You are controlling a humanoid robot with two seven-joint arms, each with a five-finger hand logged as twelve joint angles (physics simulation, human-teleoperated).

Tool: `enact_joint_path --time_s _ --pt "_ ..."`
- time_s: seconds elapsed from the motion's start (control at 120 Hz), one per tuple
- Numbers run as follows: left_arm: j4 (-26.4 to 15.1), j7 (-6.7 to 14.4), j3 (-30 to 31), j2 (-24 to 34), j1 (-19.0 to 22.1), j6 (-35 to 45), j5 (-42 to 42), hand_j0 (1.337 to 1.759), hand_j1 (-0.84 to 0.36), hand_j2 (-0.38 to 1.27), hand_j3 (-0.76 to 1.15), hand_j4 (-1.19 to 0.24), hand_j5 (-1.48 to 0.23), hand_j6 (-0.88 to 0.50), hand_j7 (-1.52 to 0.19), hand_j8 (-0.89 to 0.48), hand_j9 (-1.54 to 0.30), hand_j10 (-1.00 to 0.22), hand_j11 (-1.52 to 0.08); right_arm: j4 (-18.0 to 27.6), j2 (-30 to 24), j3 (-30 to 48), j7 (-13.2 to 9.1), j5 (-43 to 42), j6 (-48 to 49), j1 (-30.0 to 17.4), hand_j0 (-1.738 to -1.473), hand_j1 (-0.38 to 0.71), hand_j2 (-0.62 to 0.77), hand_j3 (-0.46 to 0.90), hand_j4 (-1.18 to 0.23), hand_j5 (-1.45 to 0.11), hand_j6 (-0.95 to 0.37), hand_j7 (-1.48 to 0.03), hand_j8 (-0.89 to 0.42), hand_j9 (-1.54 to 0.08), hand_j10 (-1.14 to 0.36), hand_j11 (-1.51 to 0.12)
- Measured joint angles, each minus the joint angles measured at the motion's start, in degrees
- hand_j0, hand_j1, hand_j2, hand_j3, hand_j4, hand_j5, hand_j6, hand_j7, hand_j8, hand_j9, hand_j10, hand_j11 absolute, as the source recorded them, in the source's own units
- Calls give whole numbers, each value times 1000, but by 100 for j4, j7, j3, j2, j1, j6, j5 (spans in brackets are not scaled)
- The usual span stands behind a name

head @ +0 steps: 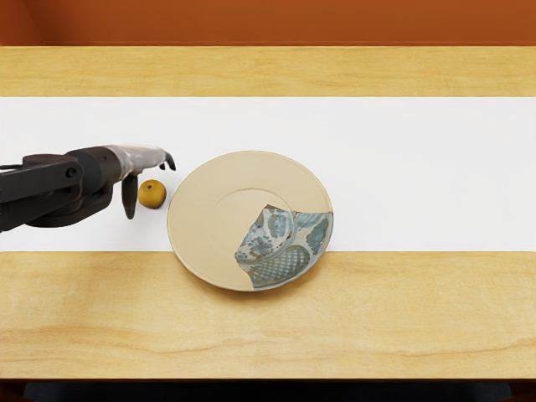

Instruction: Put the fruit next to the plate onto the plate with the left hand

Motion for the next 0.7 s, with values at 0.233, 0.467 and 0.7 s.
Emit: enact_joint_path --time_s 0.233,0.467,0.7 --pt "41 10 1 -112 18 15 -3 1658 -11 63 0 -306 -393 -307 -393 -306 -393 -305 -392 0 0 -5 0 -1 0 -5 -1658 -310 -7 0 -33 -43 -33 -43 -33 -43 -33 -43" --pt "106 14 38 -115 77 5 4 1658 -83 75 0 -365 -471 -366 -471 -366 -471 -365 -471 0 0 -5 0 -1 0 -6 -1658 -310 -7 0 -33 -43 -33 -43 -33 -43 -33 -43" --pt "187 14 169 -273 72 30 21 1658 -141 89 0 -430 -524 -419 -529 -382 -538 -421 -538 0 0 -6 0 0 0 -6 -1658 -310 -7 0 -33 -43 -33 -43 -33 -43 -33 -43"
